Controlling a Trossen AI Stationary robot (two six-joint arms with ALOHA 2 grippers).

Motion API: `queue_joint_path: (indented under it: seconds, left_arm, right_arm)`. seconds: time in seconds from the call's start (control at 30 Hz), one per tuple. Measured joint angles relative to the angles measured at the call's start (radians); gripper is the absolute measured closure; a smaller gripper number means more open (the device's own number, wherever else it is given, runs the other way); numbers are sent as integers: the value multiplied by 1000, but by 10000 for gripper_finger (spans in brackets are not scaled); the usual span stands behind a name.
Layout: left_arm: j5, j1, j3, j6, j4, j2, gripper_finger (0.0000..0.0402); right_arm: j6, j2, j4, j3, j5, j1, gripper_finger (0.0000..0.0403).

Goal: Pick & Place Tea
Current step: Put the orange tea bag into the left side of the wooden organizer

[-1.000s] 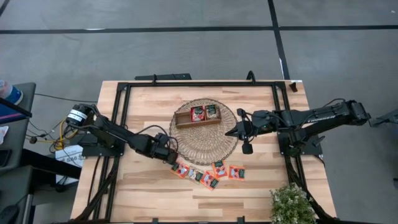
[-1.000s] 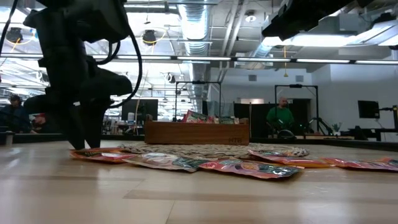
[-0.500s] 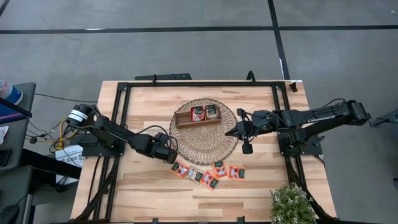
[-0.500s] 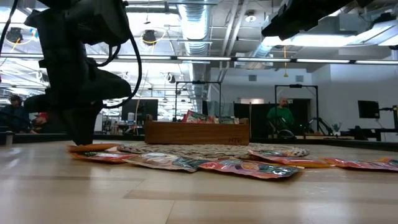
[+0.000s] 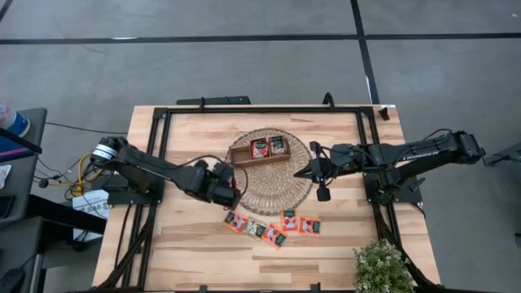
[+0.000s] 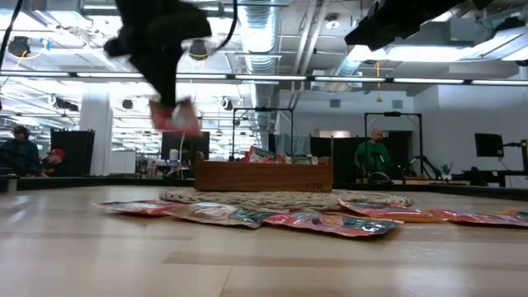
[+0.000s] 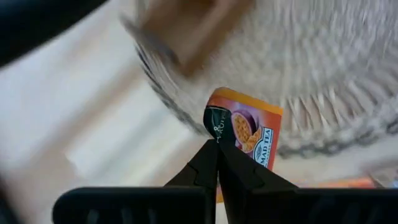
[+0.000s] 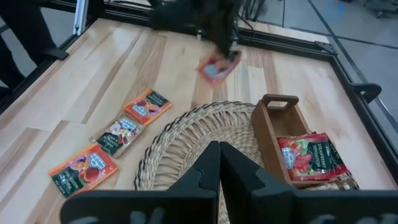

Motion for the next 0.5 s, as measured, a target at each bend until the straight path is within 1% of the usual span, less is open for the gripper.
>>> queue_joint_path:
  seconds: [0.1, 0.17, 0.23, 0.33, 0.5]
  left_arm:
    - [-117, 7, 77, 120, -74, -1, 401]
    - [-172, 28, 96, 232, -62, -2, 401]
    - [-225, 60, 94, 371, -9, -2, 401]
    - [-266, 127, 81, 556, 92, 7, 401]
    - [-290, 234, 78, 743, 210, 31, 401]
  right_arm:
    - [-6, 0, 2, 0, 0, 0, 403]
    - [-6, 0, 3, 0, 0, 0, 403]
    - [-6, 0, 7, 0, 0, 0, 403]
    - [-6, 0, 10, 0, 0, 0, 403]
    - [4, 0, 15, 0, 0, 0, 403]
